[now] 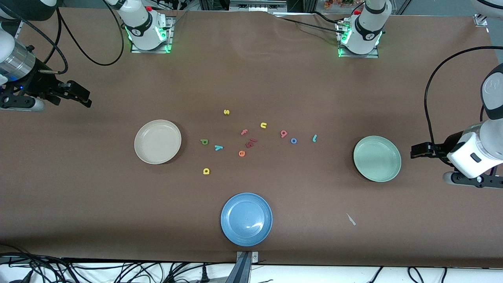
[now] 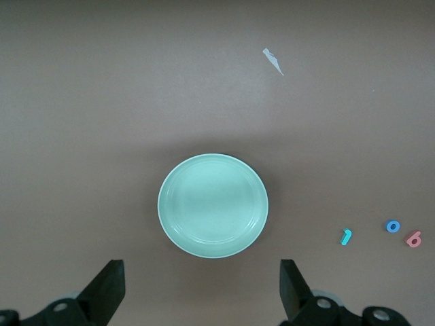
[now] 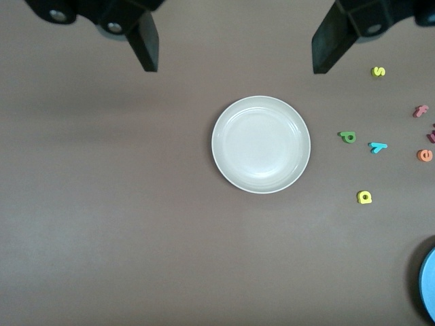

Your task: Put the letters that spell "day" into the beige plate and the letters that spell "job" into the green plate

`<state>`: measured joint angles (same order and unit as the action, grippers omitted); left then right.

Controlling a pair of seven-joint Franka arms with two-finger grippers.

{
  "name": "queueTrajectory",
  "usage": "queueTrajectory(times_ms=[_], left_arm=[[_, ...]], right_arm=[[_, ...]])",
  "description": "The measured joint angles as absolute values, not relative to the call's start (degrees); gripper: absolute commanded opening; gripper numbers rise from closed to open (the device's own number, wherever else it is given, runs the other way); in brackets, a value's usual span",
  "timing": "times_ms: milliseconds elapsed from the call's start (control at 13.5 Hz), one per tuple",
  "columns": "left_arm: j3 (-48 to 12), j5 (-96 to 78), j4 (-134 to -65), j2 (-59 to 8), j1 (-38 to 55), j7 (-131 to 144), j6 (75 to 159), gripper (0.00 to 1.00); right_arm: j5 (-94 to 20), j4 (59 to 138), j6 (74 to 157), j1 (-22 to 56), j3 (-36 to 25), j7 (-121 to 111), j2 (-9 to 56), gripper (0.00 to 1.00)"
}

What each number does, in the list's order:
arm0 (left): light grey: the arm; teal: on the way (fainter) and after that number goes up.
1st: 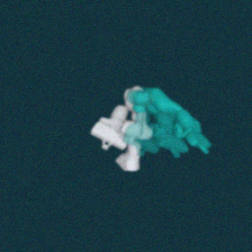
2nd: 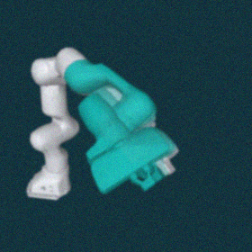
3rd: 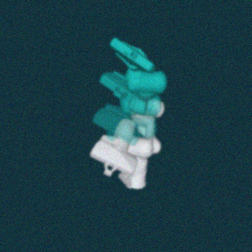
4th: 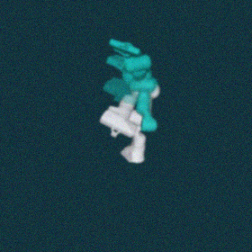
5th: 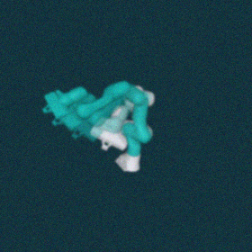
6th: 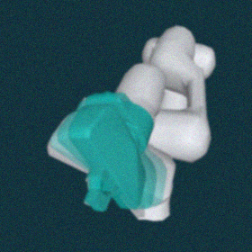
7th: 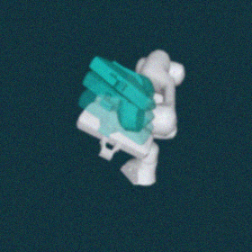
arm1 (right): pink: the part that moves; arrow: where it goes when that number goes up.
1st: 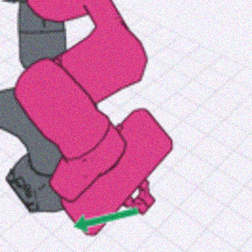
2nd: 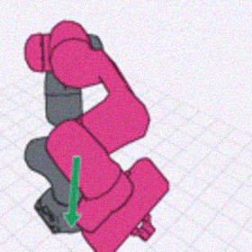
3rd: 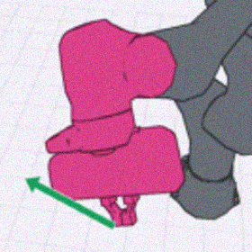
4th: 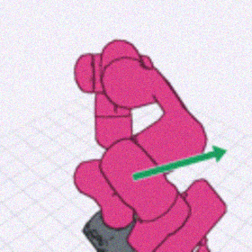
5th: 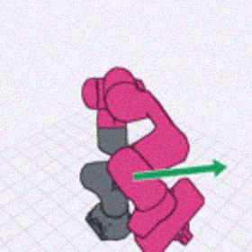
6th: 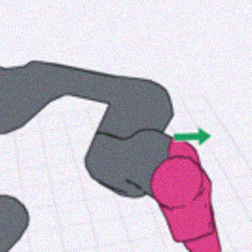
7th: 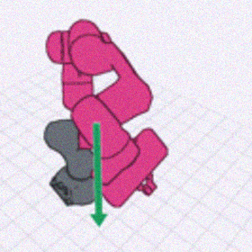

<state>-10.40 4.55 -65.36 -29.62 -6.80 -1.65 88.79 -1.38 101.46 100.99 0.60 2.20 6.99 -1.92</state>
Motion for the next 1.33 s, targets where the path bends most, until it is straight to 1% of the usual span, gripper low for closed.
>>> queueTrajectory(times_ms=[1331], left_arm=[[-10.40, 4.55, -65.36, -29.62, -6.80, -1.65, 88.80, 1.00]], right_arm=[[-1.38, 101.32, 101.80, 0.60, 2.46, 7.13, -1.66, 1.00]])
